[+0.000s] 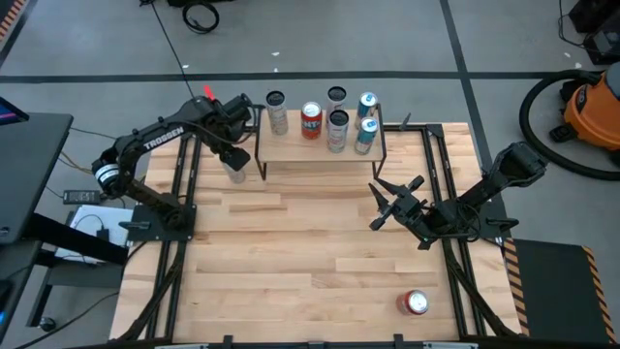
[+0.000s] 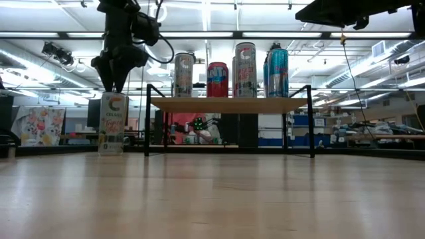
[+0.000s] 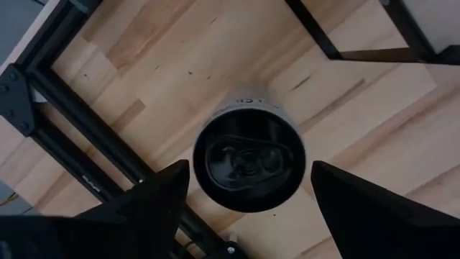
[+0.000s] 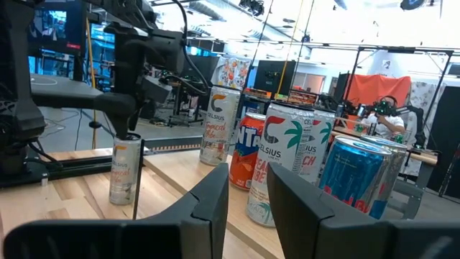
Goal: Place canned beverage on shelf
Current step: Put the white yellow soda can on the shelf aligned with the other white yellow soda can
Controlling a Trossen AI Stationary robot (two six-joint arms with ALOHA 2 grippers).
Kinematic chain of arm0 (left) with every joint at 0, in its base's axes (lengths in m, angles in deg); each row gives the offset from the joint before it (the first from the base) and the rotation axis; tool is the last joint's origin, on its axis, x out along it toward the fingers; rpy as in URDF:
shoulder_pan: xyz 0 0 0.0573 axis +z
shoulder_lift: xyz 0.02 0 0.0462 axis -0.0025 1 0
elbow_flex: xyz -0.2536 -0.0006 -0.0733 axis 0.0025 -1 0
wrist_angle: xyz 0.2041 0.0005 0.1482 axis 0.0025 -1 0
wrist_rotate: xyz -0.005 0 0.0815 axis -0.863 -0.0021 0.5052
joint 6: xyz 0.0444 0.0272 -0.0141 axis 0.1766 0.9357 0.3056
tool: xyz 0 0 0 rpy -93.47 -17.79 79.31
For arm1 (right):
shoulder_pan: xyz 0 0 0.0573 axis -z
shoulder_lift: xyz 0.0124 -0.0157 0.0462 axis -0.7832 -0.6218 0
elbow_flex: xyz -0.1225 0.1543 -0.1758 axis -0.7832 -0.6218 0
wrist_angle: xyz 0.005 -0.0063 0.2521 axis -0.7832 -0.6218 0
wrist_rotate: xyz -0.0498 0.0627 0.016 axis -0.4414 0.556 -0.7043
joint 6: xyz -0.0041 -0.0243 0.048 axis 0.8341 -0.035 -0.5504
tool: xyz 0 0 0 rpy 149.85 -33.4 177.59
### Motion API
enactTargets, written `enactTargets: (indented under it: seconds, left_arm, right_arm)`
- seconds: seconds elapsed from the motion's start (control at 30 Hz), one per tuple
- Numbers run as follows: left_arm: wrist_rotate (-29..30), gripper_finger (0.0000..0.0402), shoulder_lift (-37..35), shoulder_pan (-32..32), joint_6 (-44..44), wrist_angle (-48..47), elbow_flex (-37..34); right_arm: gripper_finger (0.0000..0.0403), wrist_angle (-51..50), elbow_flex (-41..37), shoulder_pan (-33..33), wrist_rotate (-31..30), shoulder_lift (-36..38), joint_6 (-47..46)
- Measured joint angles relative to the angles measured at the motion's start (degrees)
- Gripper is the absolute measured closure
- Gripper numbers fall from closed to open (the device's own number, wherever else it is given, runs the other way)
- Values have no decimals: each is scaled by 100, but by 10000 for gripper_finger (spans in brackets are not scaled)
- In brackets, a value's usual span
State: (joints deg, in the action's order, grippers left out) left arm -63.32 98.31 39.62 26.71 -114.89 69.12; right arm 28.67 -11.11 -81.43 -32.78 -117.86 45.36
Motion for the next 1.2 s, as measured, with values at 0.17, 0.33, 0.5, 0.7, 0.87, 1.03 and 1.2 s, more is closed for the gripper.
enactTargets:
  seconds: [0.17,0.33,0.5,0.7,0.87,1.03,1.2]
  left_arm:
    - [12,100,152,3,-72,-15,9]
    - [-84,99,420,-15,84,-3,9]
    - [-121,99,558,-88,105,46,15]
    - [-141,99,592,-85,214,48,13]
    - [-139,104,592,-85,212,33,13]
    - [-141,127,588,-85,210,-36,13]
    - [-141,141,586,-105,233,-72,15]
  right_arm:
    - [297,0,1,1,2,0,2]
    - [297,1,1,0,1,0,1]
    - [297,2,1,1,2,0,1]
    - [297,1,1,-1,2,0,2]
    - [297,0,1,0,2,0,1]
    - [297,0,1,0,2,0,2]
    - [297,0,1,0,2,0,1]
